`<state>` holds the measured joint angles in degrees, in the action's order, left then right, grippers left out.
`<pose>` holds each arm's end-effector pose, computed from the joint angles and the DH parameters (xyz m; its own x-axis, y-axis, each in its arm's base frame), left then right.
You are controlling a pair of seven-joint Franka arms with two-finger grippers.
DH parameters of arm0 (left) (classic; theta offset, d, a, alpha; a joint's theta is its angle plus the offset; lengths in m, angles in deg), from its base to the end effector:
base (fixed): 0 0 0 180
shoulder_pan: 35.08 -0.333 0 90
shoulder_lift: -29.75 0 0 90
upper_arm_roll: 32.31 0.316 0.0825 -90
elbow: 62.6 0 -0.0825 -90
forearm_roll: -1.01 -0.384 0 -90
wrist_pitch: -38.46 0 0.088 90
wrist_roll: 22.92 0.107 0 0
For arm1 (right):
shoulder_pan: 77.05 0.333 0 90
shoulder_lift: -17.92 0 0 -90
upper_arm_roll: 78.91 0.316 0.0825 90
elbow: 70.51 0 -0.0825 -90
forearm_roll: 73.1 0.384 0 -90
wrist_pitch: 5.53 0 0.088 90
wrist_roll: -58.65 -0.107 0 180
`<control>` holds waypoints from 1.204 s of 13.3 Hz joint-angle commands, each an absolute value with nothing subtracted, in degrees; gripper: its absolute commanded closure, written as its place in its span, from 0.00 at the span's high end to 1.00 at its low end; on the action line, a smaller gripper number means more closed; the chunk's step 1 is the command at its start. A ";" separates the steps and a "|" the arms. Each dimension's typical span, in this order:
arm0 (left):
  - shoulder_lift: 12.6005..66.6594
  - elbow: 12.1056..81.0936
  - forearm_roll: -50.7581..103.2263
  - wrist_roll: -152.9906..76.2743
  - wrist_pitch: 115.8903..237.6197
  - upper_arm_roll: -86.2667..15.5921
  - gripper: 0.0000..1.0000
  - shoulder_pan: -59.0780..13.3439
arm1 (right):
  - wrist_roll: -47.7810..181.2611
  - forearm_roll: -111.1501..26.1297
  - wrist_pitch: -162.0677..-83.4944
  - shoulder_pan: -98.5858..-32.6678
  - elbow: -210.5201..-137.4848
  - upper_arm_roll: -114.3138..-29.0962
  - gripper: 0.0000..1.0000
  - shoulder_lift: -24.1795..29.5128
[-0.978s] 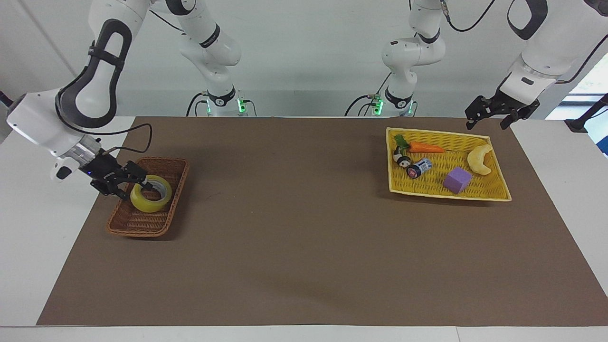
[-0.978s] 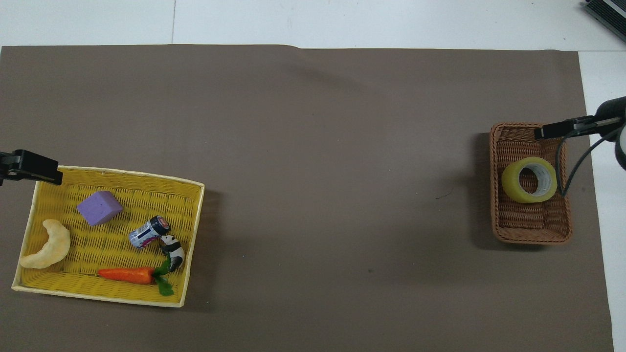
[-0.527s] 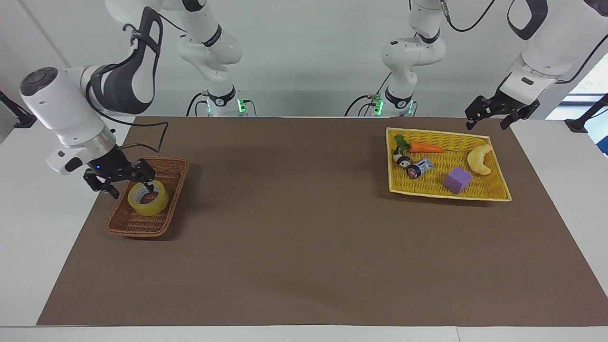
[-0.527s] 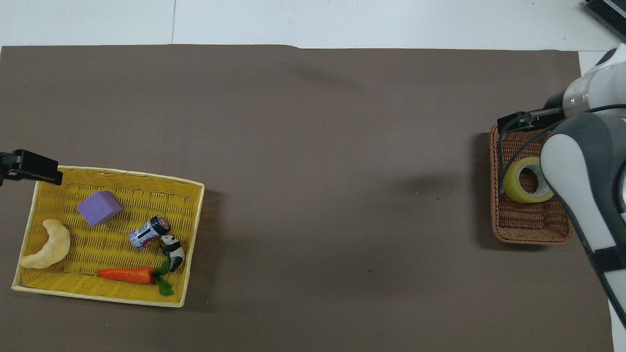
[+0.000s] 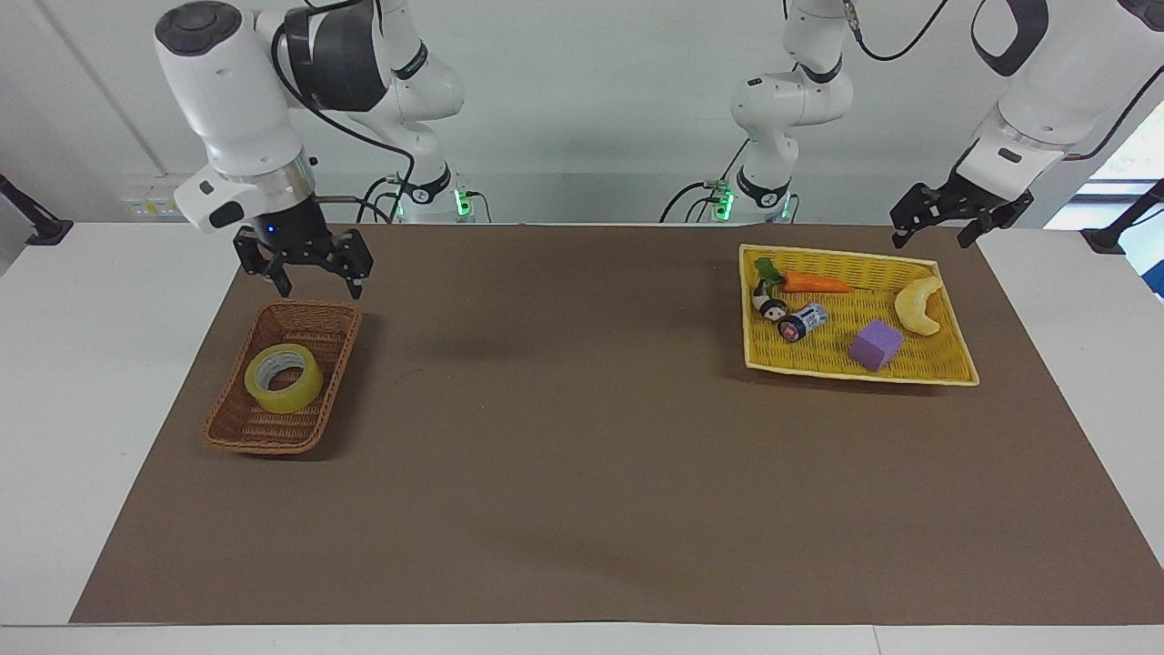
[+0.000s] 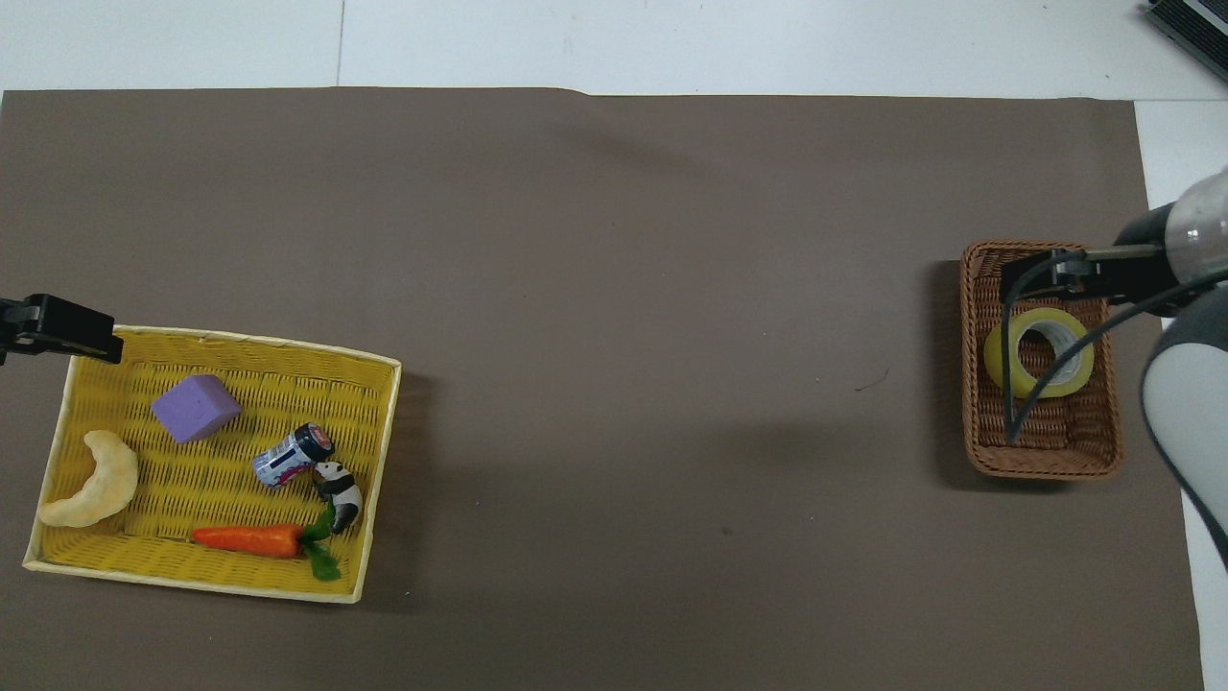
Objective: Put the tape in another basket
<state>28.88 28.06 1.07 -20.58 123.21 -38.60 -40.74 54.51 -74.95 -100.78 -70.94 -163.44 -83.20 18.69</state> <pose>0.5396 -0.0065 0.6198 0.9948 -0.0517 -0.0879 -0.0516 -0.9987 0.0030 0.5586 0.0143 0.6160 0.9977 -0.0376 0.0559 -0.0392 -0.9989 0.0273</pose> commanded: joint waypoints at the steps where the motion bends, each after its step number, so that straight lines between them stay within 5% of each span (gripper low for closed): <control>1: 29.22 26.70 0.39 -20.28 121.78 -39.08 1.00 -41.41 | 53.55 -74.95 -94.42 -71.34 -160.35 -82.77 1.00 20.64; 4: 29.22 26.70 0.39 -20.28 122.04 -39.08 1.00 -41.32 | 53.91 -73.98 -85.45 -71.51 -154.46 -82.86 1.00 20.64; 16: 29.22 26.70 0.31 -20.28 122.04 -39.08 1.00 -41.32 | 59.70 -73.54 -87.80 -72.22 -159.73 -83.83 1.00 25.22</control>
<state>28.88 28.06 1.07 -20.58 123.21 -38.60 -40.74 58.04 -74.59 -86.89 -71.42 -158.02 -83.57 23.27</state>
